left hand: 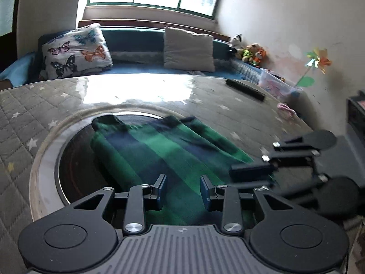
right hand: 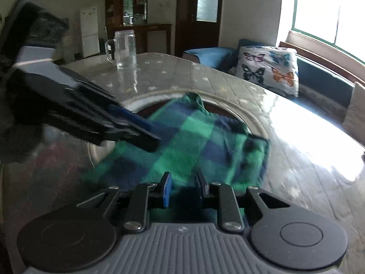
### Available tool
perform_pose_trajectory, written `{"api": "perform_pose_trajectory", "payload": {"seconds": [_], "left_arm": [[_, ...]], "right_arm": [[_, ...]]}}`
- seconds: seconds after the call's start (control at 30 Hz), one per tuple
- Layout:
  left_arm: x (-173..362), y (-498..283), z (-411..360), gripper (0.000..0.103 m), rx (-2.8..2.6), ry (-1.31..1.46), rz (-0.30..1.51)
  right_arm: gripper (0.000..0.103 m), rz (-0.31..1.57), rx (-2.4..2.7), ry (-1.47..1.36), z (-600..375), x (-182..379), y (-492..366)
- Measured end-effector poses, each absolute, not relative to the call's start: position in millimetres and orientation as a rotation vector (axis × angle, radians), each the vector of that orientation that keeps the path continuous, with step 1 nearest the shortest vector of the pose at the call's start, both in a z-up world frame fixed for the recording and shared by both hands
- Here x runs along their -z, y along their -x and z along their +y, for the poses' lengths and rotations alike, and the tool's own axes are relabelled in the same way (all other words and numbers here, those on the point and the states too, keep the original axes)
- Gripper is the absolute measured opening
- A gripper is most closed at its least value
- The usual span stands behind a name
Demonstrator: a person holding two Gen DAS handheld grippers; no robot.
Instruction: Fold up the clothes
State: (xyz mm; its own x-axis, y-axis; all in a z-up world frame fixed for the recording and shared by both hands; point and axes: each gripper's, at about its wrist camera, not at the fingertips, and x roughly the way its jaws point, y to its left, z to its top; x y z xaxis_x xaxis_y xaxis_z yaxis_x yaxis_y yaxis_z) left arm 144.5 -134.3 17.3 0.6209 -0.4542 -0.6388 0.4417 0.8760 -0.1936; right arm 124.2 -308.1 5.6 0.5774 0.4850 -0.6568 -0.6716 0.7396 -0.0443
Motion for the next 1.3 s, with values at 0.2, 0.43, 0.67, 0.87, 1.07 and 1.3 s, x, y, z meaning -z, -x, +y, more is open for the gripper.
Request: {"api": "perform_pose_trajectory", "payload": {"seconds": [0.2,0.43,0.67,0.87,1.07,1.3], "left_arm": [[-7.8,-120.4,-141.7,0.035,0.521,-0.019,0.732],[-13.8,-125.0,-131.7,0.04,0.488,0.048,0.725],[-13.9,-151.3,-113.1,0.048,0.335,0.163,0.753],[-4.6,-170.1,-101.2,0.053,0.254,0.241,0.797],[0.5,-175.3,-100.0,0.059,0.243,0.292,0.829],[3.5,-178.2,-105.6,0.059,0.256,0.31,0.855]], "right_arm": [[0.021,0.684,-0.632,0.235,-330.6,3.7,-118.7],[0.021,0.69,-0.618,0.218,-334.7,-3.8,-117.4],[0.032,0.669,-0.554,0.093,-334.7,-10.5,-149.4],[0.039,0.656,-0.505,0.164,-320.3,5.6,-166.9],[0.057,0.645,-0.424,0.167,-327.6,12.4,-174.2],[0.062,0.737,-0.428,-0.021,-348.8,19.5,-189.7]]}}
